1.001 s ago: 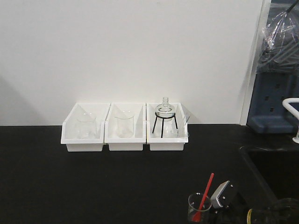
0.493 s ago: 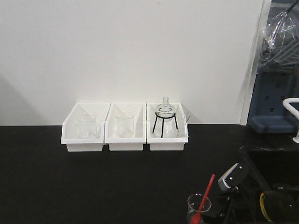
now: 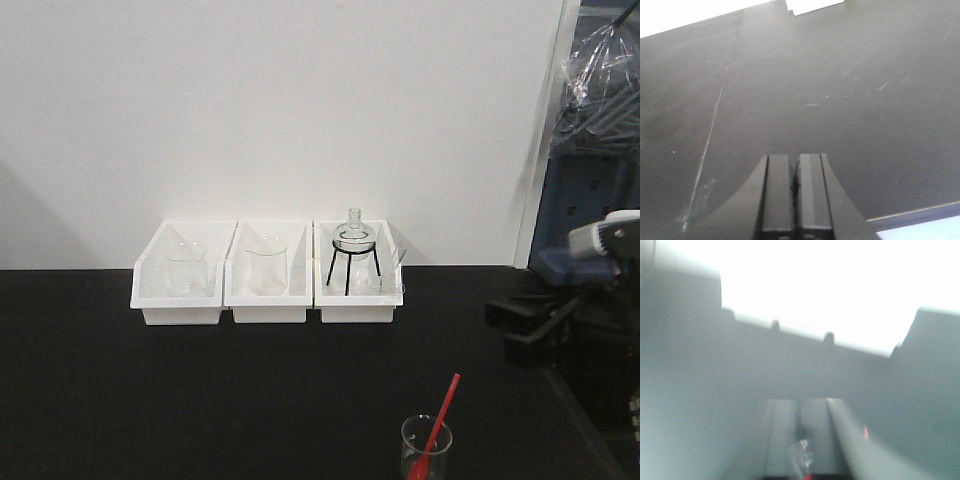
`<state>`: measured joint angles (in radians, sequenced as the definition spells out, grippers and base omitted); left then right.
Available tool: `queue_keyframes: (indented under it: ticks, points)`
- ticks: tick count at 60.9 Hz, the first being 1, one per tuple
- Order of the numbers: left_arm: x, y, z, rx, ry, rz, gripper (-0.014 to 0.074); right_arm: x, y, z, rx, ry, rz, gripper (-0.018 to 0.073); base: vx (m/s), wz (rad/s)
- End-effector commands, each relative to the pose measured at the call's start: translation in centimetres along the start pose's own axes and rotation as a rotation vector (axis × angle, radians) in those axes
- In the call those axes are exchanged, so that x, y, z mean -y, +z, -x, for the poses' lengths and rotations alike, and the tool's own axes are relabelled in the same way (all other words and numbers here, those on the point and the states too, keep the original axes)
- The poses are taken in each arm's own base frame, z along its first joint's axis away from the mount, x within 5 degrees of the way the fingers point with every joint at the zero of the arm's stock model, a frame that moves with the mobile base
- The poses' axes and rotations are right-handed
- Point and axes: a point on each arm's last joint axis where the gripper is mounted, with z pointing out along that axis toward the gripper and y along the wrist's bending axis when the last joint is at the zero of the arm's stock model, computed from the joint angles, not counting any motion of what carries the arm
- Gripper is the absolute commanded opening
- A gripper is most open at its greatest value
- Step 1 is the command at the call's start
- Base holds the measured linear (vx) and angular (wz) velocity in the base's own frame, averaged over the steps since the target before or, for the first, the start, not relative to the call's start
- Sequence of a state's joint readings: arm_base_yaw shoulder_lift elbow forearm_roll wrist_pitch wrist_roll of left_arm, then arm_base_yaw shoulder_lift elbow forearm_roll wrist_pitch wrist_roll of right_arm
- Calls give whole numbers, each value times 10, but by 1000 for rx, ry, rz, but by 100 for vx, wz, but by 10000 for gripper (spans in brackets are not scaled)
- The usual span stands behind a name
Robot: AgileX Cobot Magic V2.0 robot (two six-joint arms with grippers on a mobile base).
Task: Grab beaker from right and move to left
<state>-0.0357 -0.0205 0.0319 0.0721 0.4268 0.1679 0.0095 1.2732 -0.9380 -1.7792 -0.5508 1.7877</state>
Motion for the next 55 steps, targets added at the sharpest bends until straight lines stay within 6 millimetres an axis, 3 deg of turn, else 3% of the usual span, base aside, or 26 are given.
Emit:
queue_keyframes:
  ticks: [1, 15, 22, 55]
  points:
    - [0, 2, 2, 65, 1, 4, -6, -12, -31, 27, 123, 32, -56, -11, 0, 0]
    - [0, 2, 2, 65, 1, 4, -6, -40, -85, 42, 285, 40, -75, -4, 0, 0]
    - [0, 2, 2, 65, 1, 4, -6, -43, -97, 38, 322, 37, -118, -4, 0, 0]
    - [0, 2, 2, 65, 1, 4, -6, -47, -104, 37, 340, 29, -115, -3, 0, 0]
